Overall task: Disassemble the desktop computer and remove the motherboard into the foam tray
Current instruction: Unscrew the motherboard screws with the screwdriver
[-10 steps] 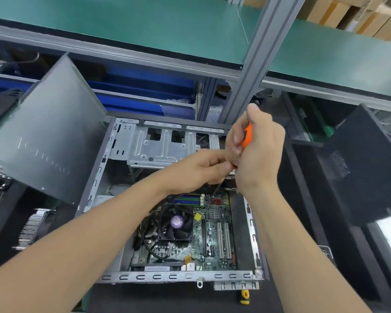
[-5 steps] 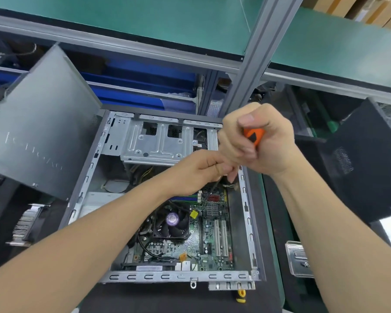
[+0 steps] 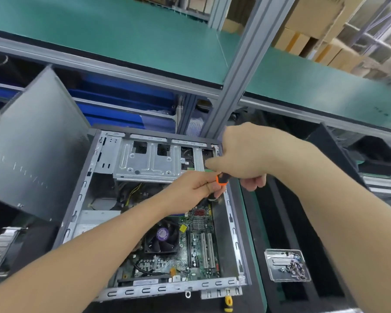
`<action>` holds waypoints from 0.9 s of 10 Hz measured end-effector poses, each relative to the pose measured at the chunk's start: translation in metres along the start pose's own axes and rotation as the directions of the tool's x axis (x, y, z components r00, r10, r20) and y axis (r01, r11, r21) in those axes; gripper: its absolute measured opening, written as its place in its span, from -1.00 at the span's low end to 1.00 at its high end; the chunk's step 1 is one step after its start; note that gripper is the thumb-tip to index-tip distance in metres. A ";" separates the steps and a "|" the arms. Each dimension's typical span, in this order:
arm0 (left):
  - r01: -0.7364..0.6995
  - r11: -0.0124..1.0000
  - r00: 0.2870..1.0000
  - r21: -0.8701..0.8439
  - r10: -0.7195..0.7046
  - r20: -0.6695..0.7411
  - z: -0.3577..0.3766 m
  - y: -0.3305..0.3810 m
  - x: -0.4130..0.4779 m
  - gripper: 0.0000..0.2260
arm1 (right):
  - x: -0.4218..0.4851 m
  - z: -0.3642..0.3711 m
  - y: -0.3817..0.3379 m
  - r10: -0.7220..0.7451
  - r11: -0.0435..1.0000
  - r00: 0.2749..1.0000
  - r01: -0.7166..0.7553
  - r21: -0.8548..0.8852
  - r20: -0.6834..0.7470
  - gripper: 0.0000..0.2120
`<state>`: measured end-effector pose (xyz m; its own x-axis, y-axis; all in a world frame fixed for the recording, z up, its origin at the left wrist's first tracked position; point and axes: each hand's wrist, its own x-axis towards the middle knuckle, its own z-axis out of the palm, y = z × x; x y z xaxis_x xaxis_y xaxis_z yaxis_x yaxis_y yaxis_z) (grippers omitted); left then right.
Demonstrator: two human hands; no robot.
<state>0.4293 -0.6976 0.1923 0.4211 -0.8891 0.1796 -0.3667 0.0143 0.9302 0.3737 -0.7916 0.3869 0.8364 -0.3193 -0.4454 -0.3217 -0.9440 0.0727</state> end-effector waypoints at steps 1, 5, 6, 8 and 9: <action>0.011 1.000 0.999 -0.013 -0.011 -0.037 -0.004 -0.004 0.000 -0.78 | 0.006 -0.009 -0.003 0.037 0.999 0.997 -0.036 -0.013 0.066 -0.54; -0.013 0.999 1.000 0.030 0.014 -0.023 -0.005 -0.006 0.017 -0.78 | 0.026 -0.007 0.013 -0.027 0.983 0.999 0.032 -0.180 0.029 -0.63; -0.057 0.998 0.997 -0.013 0.056 -0.043 -0.006 -0.010 0.015 -0.73 | 0.030 -0.003 0.015 -0.168 0.950 0.986 0.162 -0.266 -0.001 -0.62; -0.085 0.996 0.996 -0.016 0.085 -0.004 -0.004 -0.010 0.009 -0.74 | 0.017 -0.002 0.018 -0.390 0.843 0.920 0.377 -0.384 0.046 -0.54; -0.108 0.993 0.994 -0.046 0.108 0.006 -0.002 -0.008 0.005 -0.76 | 0.013 -0.001 0.020 -0.484 0.756 0.871 0.462 -0.464 0.079 -0.58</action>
<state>0.4359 -0.7011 0.1865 0.3740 -0.8850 0.2774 -0.3716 0.1311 0.9191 0.3783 -0.8143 0.3833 0.8495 0.1852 -0.4939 0.3491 -0.8994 0.2632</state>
